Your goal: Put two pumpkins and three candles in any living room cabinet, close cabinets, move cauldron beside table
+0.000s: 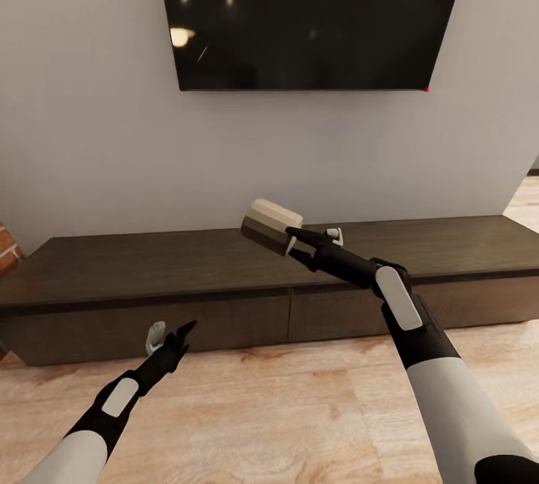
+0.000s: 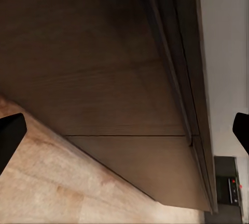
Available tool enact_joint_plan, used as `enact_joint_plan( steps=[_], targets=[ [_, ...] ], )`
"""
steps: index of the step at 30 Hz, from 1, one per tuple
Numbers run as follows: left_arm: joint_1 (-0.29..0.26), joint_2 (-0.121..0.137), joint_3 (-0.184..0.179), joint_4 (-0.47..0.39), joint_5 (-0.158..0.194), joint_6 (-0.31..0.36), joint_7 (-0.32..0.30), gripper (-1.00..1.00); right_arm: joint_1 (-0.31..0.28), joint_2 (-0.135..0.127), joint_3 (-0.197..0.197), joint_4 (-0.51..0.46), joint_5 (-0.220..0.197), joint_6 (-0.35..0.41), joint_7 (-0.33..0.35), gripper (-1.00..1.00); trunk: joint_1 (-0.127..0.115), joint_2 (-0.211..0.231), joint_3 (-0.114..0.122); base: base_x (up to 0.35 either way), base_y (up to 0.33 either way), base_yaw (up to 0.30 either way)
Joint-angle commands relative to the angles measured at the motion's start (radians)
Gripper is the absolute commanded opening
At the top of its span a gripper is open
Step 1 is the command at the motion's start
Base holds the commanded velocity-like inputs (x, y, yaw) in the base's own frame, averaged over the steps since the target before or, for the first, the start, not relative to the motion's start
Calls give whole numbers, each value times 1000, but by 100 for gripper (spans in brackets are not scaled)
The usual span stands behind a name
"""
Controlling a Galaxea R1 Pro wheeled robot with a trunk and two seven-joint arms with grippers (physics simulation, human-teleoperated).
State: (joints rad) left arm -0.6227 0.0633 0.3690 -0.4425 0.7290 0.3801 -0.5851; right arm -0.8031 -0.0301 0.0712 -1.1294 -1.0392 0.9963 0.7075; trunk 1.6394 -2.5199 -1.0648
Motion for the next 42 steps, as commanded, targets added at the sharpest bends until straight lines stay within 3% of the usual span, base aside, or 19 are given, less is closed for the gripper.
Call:
enact_joint_plan(
  steps=[1,42],
  targets=[
    [-1,0,4,0,5,10,-2,100,-1,-1,1,0,1,2,4,-100,0,0,-1,0,0,0],
    [0,-2,1,2,0,11,1,100,5,2,-1,8,-1,-30,12,-100,0,0,-1,0,0,0]
  ],
)
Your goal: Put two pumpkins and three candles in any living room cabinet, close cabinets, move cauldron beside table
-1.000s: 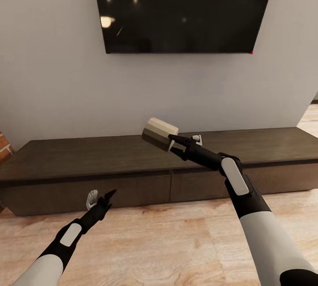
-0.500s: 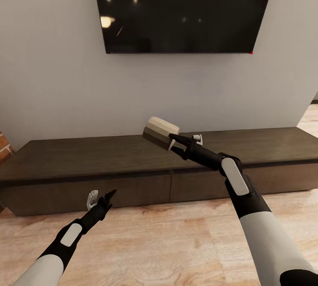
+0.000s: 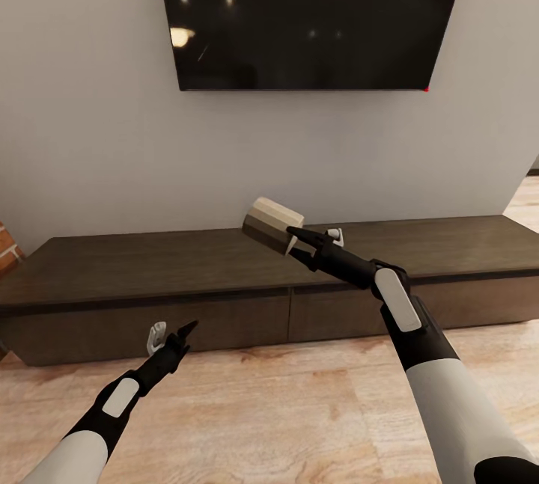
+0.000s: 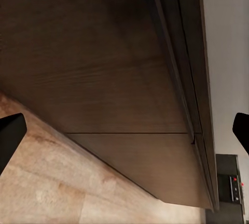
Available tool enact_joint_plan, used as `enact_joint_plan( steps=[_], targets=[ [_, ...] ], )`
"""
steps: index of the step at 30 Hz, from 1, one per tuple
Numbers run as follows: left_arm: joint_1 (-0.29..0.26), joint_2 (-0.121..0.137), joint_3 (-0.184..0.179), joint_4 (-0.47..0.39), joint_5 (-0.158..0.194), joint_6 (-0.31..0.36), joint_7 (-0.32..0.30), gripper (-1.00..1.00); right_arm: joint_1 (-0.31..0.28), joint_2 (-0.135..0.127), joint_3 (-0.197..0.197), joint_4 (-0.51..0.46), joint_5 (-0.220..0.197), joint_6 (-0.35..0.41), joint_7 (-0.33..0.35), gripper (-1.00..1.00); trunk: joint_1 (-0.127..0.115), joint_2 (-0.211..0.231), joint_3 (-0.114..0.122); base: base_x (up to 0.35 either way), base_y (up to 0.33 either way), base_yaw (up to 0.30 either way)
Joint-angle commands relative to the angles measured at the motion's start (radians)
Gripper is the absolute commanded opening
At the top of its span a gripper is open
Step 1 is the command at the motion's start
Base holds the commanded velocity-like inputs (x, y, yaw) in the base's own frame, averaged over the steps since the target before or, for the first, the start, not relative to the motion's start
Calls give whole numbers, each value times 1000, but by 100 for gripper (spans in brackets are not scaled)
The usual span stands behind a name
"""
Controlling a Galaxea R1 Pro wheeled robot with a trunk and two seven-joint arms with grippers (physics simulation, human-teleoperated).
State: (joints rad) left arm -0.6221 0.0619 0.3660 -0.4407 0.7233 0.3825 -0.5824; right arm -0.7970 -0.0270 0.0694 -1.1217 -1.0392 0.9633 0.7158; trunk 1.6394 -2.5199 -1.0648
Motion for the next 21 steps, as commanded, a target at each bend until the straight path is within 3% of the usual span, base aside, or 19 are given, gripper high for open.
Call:
enact_joint_plan(
  steps=[1,21],
  targets=[
    [-1,0,4,0,6,9,-2,100,-1,-1,1,0,-1,3,3,-100,0,0,-1,0,0,0],
    [-1,-1,4,2,7,9,1,100,1,-1,-2,-8,-4,2,7,-100,0,0,-1,0,0,0]
  ],
)
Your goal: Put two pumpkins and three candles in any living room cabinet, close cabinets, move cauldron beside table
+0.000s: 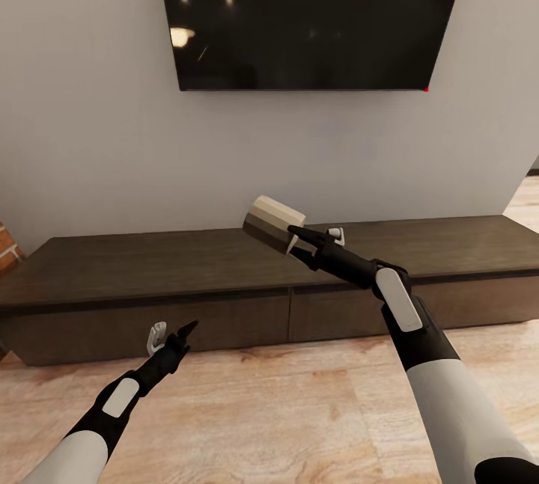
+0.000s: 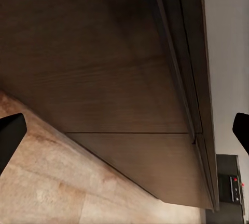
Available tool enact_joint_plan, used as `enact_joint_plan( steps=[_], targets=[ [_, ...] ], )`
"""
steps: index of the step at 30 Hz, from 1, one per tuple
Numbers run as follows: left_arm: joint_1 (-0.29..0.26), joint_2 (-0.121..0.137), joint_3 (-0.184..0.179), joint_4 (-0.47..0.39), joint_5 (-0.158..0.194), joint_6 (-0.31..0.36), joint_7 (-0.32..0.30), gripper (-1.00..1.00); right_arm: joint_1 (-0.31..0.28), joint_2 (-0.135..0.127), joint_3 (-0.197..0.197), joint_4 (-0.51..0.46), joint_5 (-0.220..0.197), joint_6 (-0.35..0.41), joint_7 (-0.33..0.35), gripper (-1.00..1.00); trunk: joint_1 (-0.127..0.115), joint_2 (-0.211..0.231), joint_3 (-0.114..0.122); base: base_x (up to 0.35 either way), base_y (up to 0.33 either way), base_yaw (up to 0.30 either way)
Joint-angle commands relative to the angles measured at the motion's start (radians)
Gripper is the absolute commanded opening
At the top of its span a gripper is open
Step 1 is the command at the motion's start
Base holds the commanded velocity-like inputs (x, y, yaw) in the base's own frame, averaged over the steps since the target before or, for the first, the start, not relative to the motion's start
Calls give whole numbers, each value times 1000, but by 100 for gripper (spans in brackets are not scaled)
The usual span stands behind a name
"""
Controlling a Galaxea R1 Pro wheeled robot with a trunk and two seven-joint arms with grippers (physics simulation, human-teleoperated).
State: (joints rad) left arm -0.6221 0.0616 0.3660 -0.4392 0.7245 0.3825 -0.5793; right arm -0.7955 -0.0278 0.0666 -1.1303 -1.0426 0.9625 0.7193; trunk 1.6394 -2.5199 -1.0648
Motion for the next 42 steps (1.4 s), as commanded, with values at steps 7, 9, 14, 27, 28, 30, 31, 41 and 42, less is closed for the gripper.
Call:
enact_joint_plan(
  steps=[7,9,14,27,28,30,31,41,42],
  targets=[
    [-1,0,4,0,6,9,-1,100,-1,0,-1,0,-1,4,3,-100,0,0,-1,0,0,0],
    [-1,0,4,0,6,9,-1,100,-1,0,-1,0,-1,4,2,-100,0,0,-1,0,0,0],
    [-1,0,4,0,6,9,-1,100,-1,0,-1,0,-1,5,2,-100,0,0,-1,0,0,0],
    [-1,0,4,0,6,9,1,100,-2,-1,-5,0,-4,7,6,-100,0,0,-1,0,0,0],
    [-1,0,4,0,6,9,1,100,-2,-1,-4,0,-4,8,4,-100,0,0,-1,0,0,0],
    [-1,0,4,0,6,9,1,100,-2,0,-3,0,-4,9,2,-100,0,0,-1,0,0,0],
    [-1,0,4,0,6,9,1,100,-2,1,-3,1,-5,9,1,-100,0,0,-1,0,0,0],
    [-1,-2,5,3,6,9,3,100,-2,1,0,3,2,14,-1,-100,0,0,-1,0,0,0],
    [-1,-2,5,3,6,9,3,100,-2,0,-1,3,2,13,-1,-100,0,0,-1,0,0,0]
  ],
)
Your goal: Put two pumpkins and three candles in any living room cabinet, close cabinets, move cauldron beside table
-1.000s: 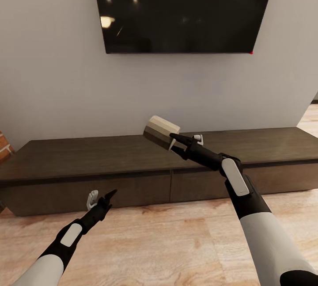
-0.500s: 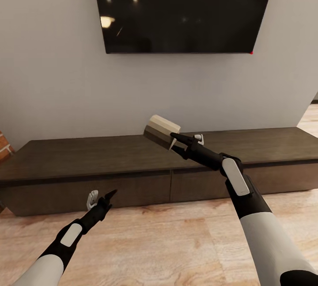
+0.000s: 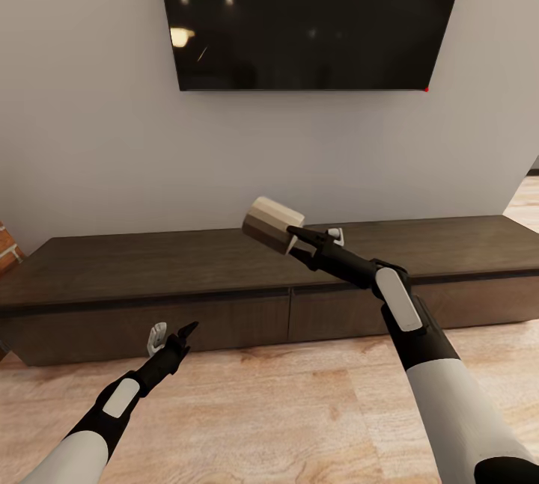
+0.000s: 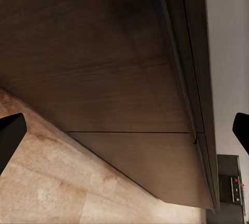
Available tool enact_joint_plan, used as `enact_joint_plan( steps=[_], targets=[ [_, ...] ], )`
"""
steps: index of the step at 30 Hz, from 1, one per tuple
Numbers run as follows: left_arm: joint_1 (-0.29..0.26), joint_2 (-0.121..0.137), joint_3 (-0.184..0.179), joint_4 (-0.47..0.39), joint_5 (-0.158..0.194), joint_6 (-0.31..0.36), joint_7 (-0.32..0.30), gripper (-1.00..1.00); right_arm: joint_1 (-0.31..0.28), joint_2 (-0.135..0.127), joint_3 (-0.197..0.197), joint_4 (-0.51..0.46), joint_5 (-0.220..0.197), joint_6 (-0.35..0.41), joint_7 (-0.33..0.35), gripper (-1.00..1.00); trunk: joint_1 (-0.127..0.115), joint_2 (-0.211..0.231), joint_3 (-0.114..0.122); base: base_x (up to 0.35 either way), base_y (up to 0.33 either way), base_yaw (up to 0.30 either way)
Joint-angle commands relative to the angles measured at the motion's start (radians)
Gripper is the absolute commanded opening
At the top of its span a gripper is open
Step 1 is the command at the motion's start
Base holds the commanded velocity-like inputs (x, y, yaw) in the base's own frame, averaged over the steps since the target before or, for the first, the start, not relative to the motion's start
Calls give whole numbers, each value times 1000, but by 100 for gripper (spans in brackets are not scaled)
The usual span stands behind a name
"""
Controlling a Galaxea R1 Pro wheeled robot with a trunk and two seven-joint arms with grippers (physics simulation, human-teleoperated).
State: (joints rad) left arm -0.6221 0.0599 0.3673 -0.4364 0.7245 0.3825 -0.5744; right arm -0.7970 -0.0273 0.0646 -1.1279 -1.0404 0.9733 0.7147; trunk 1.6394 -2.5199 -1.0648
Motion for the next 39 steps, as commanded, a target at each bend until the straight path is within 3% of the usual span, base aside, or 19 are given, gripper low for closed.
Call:
enact_joint_plan(
  steps=[1,25,35,39],
  targets=[
    [-1,0,4,1,6,9,-2,100,-1,-1,1,0,0,3,4,-100,0,0,-1,0,0,0],
    [-1,0,2,1,6,9,-3,100,-1,0,4,7,0,-10,7,-100,0,0,-1,49,-44,1],
    [-1,0,2,1,6,9,-6,100,-1,0,4,10,2,-10,8,-100,0,0,-1,7,-7,105],
    [-1,0,4,1,7,10,-37,100,-1,0,5,10,1,-10,8,-100,0,0,-1,0,0,9]
  ],
)
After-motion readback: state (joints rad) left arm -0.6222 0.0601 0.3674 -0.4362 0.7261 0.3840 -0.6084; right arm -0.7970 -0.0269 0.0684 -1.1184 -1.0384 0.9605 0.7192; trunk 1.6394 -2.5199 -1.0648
